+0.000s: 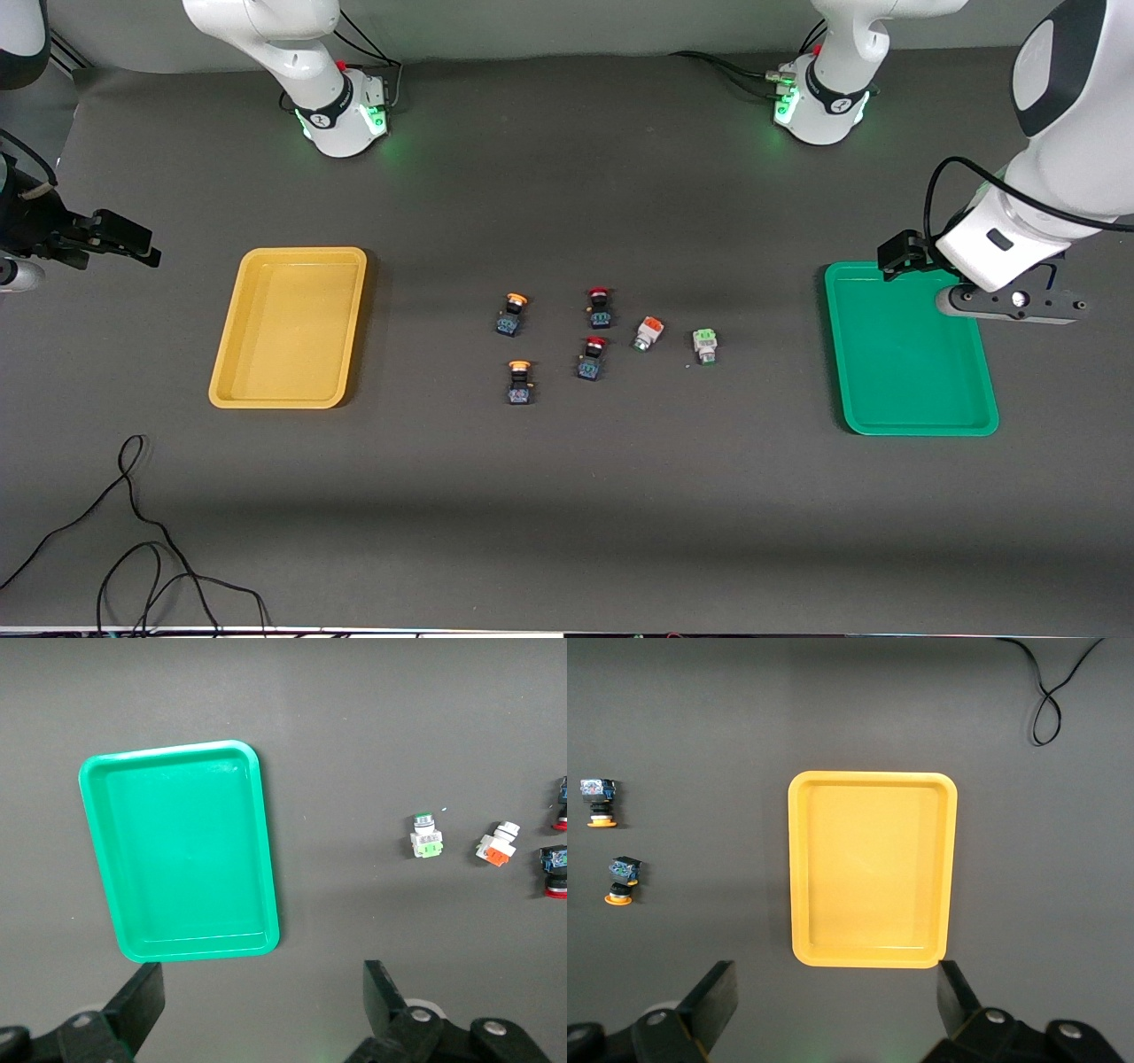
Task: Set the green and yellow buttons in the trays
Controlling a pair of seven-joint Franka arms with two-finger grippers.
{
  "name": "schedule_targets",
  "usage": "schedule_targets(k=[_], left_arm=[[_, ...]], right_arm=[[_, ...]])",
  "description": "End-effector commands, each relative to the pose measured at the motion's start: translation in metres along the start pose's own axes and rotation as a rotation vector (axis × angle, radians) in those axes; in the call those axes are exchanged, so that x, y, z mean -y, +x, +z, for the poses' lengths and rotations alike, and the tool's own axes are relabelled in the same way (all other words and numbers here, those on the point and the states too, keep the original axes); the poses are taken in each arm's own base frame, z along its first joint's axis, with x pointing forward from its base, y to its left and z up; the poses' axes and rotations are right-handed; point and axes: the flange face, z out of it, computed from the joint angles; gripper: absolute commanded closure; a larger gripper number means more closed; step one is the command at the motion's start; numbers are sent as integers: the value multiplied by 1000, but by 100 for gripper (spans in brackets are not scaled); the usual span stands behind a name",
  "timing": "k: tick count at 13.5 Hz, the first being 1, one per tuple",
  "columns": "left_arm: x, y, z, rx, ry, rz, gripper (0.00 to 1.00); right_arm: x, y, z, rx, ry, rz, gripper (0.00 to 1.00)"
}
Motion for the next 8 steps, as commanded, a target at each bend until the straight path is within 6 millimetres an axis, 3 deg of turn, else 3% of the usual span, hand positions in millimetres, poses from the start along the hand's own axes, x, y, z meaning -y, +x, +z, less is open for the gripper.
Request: schedule_targets(k=[1, 8], left_arm=[[1, 0, -3, 8, -3, 12, 0], [1, 0, -2, 14, -3, 12, 0]], right_arm=[[2, -1, -6, 1, 20, 17, 0], [4, 0, -4, 6, 18, 8, 0]])
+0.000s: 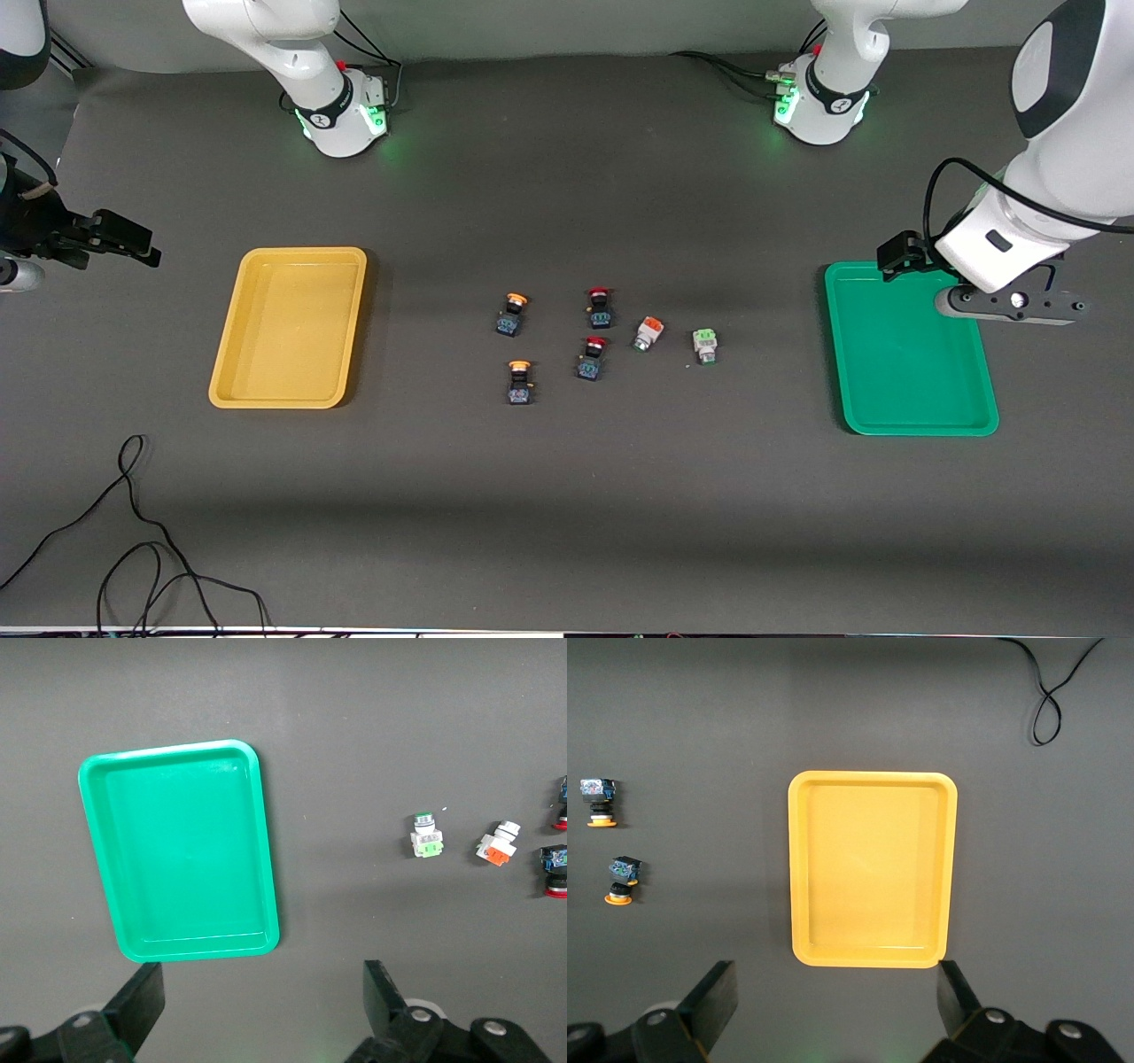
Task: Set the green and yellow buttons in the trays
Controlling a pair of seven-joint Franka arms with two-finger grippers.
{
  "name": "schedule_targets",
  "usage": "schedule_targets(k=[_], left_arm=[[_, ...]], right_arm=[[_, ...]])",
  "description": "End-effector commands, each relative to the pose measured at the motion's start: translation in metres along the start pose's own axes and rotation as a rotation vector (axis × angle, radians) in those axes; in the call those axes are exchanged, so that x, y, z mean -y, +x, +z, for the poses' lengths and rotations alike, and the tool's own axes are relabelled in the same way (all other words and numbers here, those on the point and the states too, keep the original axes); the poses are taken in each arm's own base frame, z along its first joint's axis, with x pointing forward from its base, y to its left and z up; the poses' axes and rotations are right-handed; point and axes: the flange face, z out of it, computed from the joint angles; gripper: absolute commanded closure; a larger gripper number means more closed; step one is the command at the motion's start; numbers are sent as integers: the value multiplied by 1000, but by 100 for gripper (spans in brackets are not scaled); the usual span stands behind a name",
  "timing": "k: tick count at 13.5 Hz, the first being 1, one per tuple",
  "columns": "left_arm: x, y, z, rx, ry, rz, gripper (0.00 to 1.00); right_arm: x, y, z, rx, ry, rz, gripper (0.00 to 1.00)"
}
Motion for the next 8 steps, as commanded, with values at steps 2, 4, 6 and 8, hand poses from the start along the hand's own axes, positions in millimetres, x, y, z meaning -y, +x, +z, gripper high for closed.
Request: schedule_targets(k=[2, 4, 6, 8], left_arm=[[1, 0, -3, 12, -3, 13, 0], [1, -3, 1, 41, -1, 16, 0], [0, -4, 3, 53, 0, 16, 0], [0, -3, 4, 55, 0, 16, 0]], right_arm=[[7, 0, -1, 10, 18, -8, 0], [32, -3, 10, 35, 15, -51, 0], [69, -4, 31, 48, 8, -109, 0], [97, 8, 52, 45, 7, -116, 0]])
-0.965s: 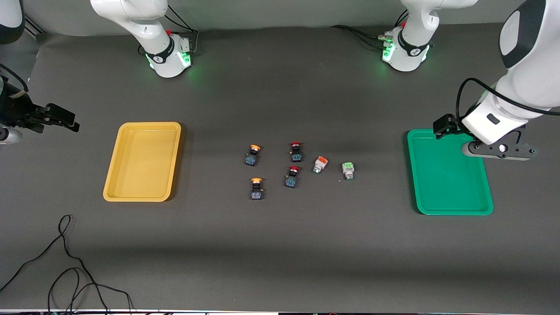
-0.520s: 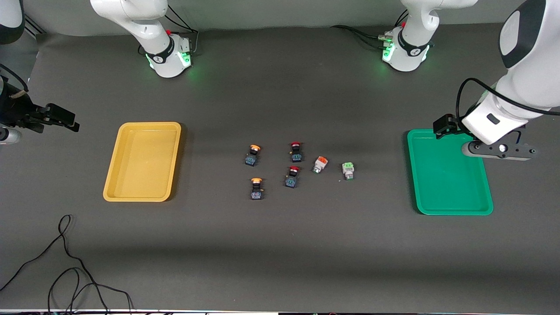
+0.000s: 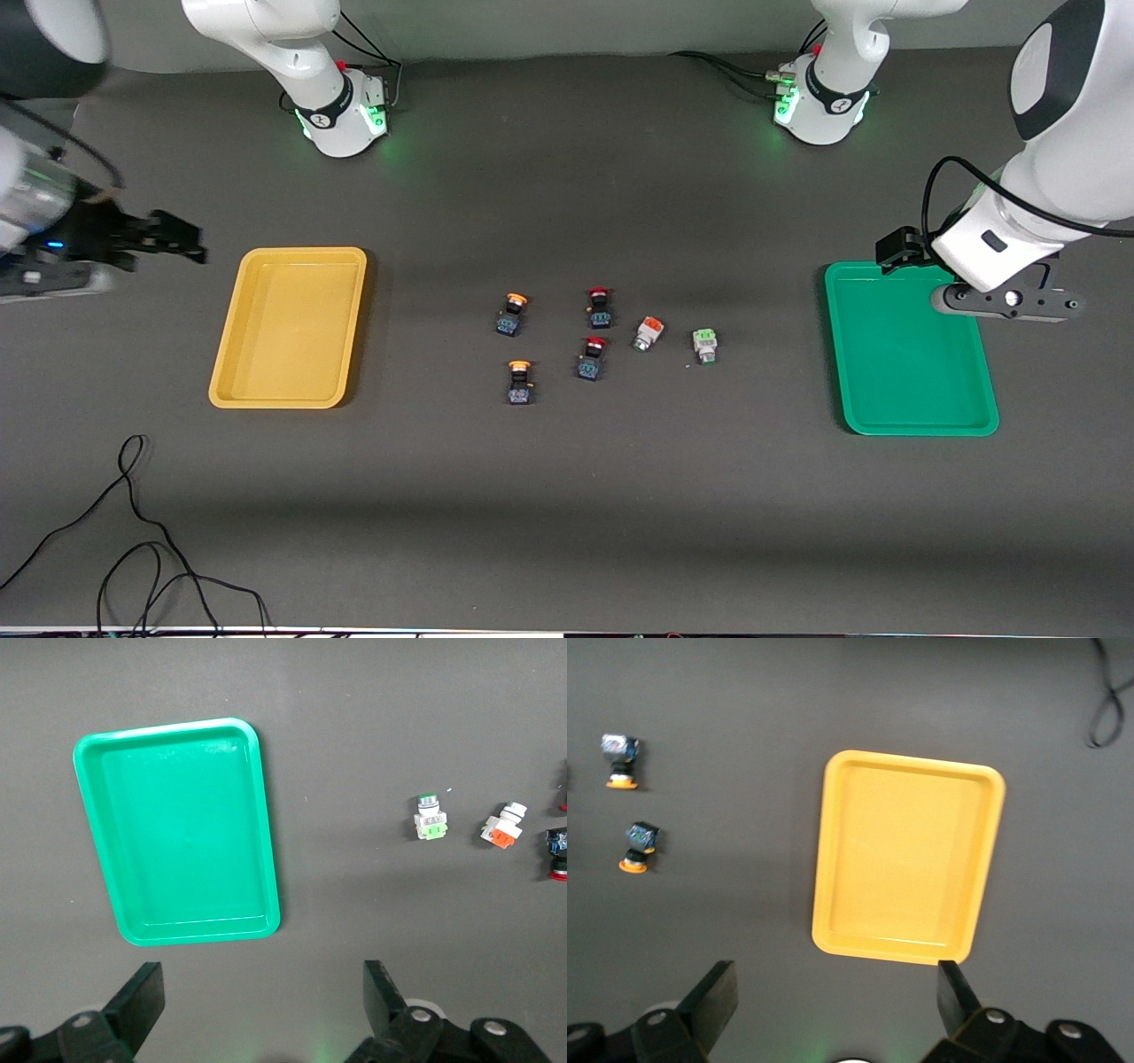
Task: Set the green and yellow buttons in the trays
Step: 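Reach the right gripper to a blue button while the left gripper descends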
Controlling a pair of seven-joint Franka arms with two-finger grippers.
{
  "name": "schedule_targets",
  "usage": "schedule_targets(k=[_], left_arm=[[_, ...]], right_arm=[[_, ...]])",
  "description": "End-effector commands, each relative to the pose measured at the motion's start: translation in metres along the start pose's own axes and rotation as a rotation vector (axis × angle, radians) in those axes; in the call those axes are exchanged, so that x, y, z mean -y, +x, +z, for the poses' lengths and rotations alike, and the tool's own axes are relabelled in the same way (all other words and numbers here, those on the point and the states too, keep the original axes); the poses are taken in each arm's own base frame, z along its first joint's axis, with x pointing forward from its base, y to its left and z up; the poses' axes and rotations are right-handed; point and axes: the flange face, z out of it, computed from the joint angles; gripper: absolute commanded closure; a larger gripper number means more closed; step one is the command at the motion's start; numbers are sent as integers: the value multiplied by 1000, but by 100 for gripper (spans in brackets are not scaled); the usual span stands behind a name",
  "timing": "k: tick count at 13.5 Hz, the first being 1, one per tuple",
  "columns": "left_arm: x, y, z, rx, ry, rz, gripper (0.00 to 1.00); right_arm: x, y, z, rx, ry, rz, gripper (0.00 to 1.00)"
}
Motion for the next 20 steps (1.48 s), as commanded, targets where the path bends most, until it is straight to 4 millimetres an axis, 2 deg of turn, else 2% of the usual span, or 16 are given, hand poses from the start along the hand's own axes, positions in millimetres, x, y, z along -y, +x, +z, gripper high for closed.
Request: schedule_targets(k=[1, 2, 4, 6, 7, 8, 9, 10, 11, 12, 13, 15, 17, 18, 20], left_arm=[[0, 0, -1, 13, -3, 17, 0], [0, 1, 0, 14, -3, 17, 0], [-2, 1, 0, 14, -3, 26, 1], [-2, 0, 1, 28, -8, 20, 1], [-3, -2, 2, 41, -13, 12, 0], [-8, -3, 2, 44, -13, 17, 0], [-15, -2, 2, 41, -15, 29, 0], [-27, -2, 5, 43, -15, 49, 0], [-53, -2, 11, 58, -7, 84, 0], [-68, -1, 18, 70, -2, 63, 0], [-90, 2, 29, 78, 6, 30, 0], [-121, 9, 48, 77, 10, 37, 0], [-137, 24, 81, 88, 7, 56, 0], [-147, 29, 101, 79, 4, 64, 0], [-149, 33, 143, 61, -3, 36, 0]], right_arm=[[51, 22, 31, 4, 5, 55, 0], [89, 30, 46, -3, -7, 94, 0], [149, 44, 81, -11, -15, 165, 0], [204, 46, 108, -31, -13, 232, 0], [233, 42, 124, -25, -19, 247, 0], [257, 36, 132, -28, -7, 284, 0], [291, 22, 132, -40, -3, 307, 0], [325, 7, 136, -49, -1, 333, 0], [347, -1, 146, -58, 7, 374, 0], [368, -11, 152, -69, 17, 387, 0], [378, -13, 162, -71, 17, 379, 0], [371, -10, 190, -93, 25, 369, 0], [359, -16, 242, -154, 48, 344, 0], [351, -19, 274, -183, 49, 326, 0], [340, -14, 322, -206, 65, 331, 0]])
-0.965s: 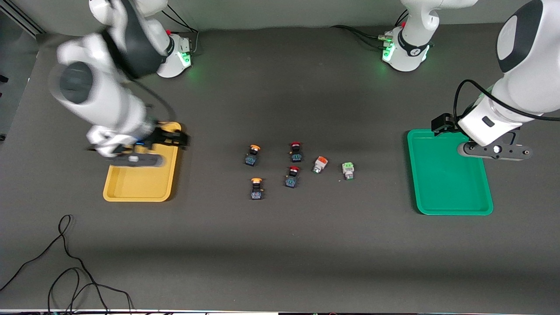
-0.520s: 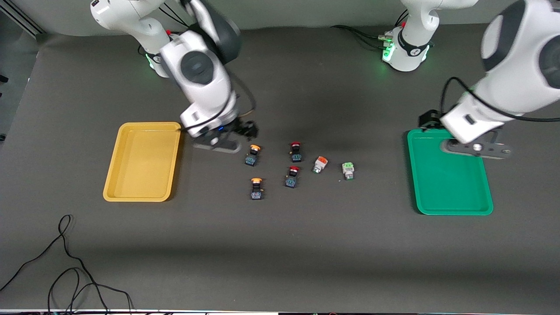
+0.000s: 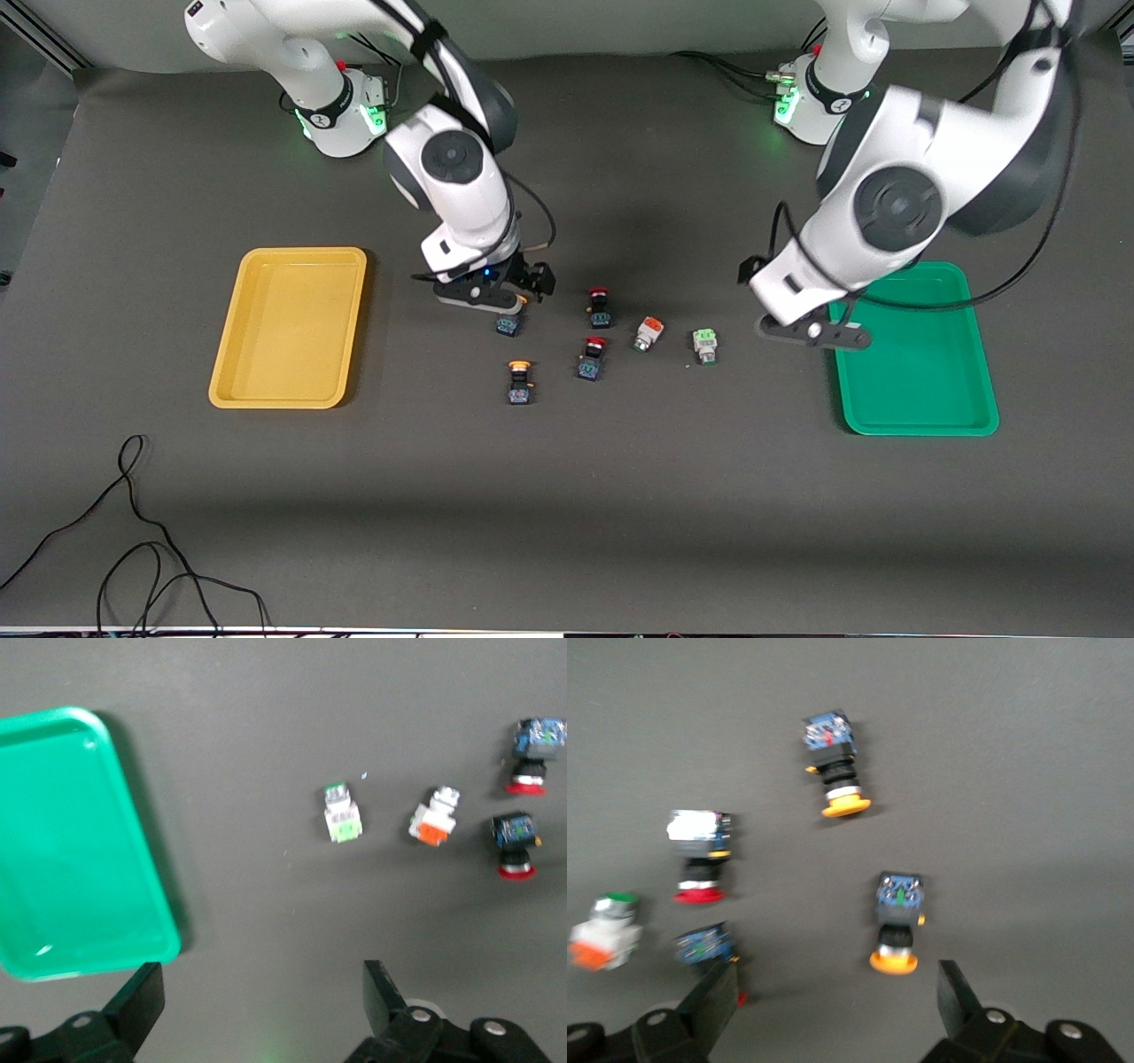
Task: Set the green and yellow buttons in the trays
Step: 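Grasp the blue button while the left gripper grasps the green-capped button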
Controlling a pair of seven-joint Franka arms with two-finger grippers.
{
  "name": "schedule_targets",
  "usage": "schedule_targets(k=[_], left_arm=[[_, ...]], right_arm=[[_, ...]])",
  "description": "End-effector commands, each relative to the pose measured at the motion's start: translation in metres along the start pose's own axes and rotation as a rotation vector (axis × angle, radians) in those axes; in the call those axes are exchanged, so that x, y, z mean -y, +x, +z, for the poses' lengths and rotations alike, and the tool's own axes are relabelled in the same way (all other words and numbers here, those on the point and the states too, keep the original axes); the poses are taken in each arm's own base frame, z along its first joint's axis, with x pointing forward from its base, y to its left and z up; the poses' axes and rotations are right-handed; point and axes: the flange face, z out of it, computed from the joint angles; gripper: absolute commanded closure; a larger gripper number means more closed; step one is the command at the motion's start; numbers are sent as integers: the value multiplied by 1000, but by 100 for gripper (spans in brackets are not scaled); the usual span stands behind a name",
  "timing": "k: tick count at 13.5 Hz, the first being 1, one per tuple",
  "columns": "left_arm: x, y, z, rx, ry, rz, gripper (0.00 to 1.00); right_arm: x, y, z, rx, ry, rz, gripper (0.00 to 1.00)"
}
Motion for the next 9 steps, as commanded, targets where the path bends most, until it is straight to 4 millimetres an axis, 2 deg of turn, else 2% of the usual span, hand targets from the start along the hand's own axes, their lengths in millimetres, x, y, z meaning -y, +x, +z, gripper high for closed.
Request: schedule_targets(k=[1, 3, 4, 5, 6, 7, 8, 9], left_arm=[[-2, 0, 52, -15, -5, -33, 0], [-2, -2, 82, -22, -8, -35, 0], [-5, -1, 97, -32, -12, -66, 0], [-16, -2, 115, -32, -11, -100, 0], [-32, -2, 132, -32, -10, -121, 0], [-49, -2, 150, -31, -6, -140, 0], [-58, -1, 163, -32, -7, -151, 0], [-61, 2, 175, -33, -11, -148, 0]], right_arm=[[-17, -2, 59, -30, 6, -16, 0], [-23, 0, 100, -48, 24, -14, 0], [-26, -1, 112, -57, 16, -32, 0], [-26, -2, 115, -64, 7, -53, 0], [-26, -2, 114, -66, 6, -60, 5], [-25, -2, 113, -67, 7, -63, 25], [-25, 0, 112, -67, 5, -64, 43], [-24, 0, 111, -66, 3, -66, 56]])
